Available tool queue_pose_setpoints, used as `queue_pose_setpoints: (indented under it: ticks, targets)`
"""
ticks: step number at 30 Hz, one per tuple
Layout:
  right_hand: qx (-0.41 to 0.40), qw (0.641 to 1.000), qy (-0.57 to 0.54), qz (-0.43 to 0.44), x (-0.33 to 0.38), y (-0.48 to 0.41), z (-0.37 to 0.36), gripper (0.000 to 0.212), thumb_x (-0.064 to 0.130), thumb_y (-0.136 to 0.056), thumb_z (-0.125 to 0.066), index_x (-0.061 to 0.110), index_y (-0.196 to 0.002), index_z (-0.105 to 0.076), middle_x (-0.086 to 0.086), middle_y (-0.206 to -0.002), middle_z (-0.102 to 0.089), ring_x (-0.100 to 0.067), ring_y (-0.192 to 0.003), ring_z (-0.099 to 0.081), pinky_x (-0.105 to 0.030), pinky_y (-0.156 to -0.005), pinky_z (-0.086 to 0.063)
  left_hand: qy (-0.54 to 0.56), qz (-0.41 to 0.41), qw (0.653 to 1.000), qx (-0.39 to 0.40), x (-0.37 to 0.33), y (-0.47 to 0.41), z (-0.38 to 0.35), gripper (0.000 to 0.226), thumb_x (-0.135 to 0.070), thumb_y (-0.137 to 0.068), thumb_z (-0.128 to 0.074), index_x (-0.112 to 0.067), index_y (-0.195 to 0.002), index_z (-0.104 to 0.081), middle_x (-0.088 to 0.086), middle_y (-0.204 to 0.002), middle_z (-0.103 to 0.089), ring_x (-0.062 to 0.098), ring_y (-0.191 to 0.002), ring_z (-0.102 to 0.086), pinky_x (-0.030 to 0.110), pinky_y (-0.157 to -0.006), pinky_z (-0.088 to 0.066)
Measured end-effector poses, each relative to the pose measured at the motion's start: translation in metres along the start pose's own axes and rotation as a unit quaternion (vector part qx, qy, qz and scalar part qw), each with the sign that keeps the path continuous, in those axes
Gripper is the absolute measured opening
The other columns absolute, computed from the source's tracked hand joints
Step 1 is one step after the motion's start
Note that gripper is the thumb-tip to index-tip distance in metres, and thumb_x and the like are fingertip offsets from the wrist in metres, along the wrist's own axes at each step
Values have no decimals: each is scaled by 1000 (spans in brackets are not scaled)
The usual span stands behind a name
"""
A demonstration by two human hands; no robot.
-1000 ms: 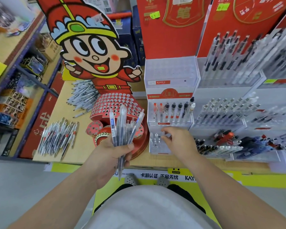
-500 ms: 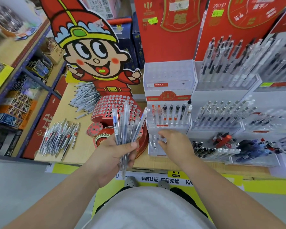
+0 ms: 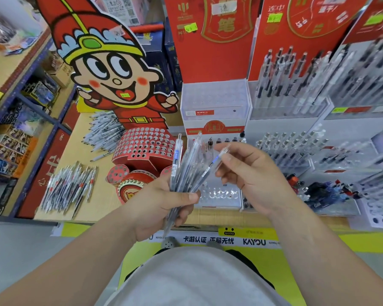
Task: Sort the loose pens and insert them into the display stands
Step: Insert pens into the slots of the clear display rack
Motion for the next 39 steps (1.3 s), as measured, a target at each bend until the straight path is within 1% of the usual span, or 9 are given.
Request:
queue_pose_setpoints:
  ticks: [3, 7, 9, 11, 16, 18, 21, 28, 39]
  targets:
    - [-15, 1000, -14, 0, 3, 3, 13, 21, 18, -82, -66, 11, -101, -72, -9, -84, -72, -19, -74, -69, -24, -61, -54, 13, -4, 1000, -24, 4, -5, 3, 22, -13, -82, -68, -7, -100, -58, 10, -75, -55, 19, -55, -45, 27, -48, -40]
    - [-74, 997, -26, 20, 16, 9, 31, 13, 9, -85, -67, 18, -81, -75, -10, -81, -73, -19, -67, -69, -23, -57, -56, 51, -8, 996, -73, 9, -8, 15, 26, -15, -84, -66, -3, -106, -56, 9, -80, -61, 19, -57, -49, 28, -47, -42]
    - [-112, 991, 48, 47, 20, 9, 39, 26, -2, -90, -64, 19, -77, -75, -7, -75, -72, -20, -65, -68, -25, -57, -56, 52, -2, 993, -103, 14, -8, 21, 23, -9, -91, -66, -3, -111, -58, 11, -83, -61, 19, -59, -49, 29, -47, -41]
    - [-129, 980, 134, 70, 20, 8, 41, 23, -6, -90, -64, 15, -83, -72, -5, -72, -71, -21, -65, -69, -26, -60, -57, 57, 7, 989, -138, 20, -9, 26, 19, -3, -98, -58, -3, -117, -58, 12, -84, -61, 20, -60, -50, 30, -48, -41]
    - [-118, 927, 353, 51, -14, 2, 29, 16, 10, -85, -77, 24, -84, -70, 5, -75, -71, -16, -68, -67, -29, -65, -59, 59, 17, 984, -170, 30, -11, 29, 22, -2, -100, -53, -1, -121, -58, 13, -87, -63, 21, -62, -53, 31, -49, -43]
    - [-121, 906, 403, 46, -31, 1, 23, 14, 15, -85, -78, 25, -84, -69, 10, -70, -68, -5, -65, -65, -24, -64, -56, 56, 21, 983, -174, 32, -12, 31, 23, -2, -100, -54, 0, -123, -57, 13, -87, -64, 21, -63, -54, 32, -50, -44]
    - [-121, 882, 451, 65, -51, -2, 17, 10, 19, -86, -78, 22, -93, -71, 13, -74, -68, -3, -68, -65, -24, -68, -55, 50, 26, 983, -177, 35, -10, 35, 24, -1, -99, -55, 1, -123, -56, 12, -87, -65, 20, -64, -56, 32, -52, -46]
    - [-99, 849, 510, 94, -77, -11, 22, 18, 20, -88, -76, 16, -105, -72, 8, -82, -67, -9, -74, -66, -33, -74, -57, 24, 39, 983, -178, 40, 0, 46, 24, 5, -97, -54, 10, -120, -56, 6, -75, -65, 19, -63, -58, 32, -56, -49]
    - [-89, 846, 515, 107, -87, -27, 23, 15, 20, -86, -78, 13, -98, -72, 4, -85, -71, -13, -75, -66, -34, -74, -57, 11, 42, 980, -194, 37, 2, 53, 17, 5, -96, -54, 9, -112, -60, 7, -74, -63, 20, -65, -57, 30, -57, -49]
Point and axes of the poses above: each hand's wrist, its own y-axis away from the middle knuckle, its own z-axis out of the back of the hand, x = y × z, the point moved 2 cm from there along -y, towards the middle knuckle
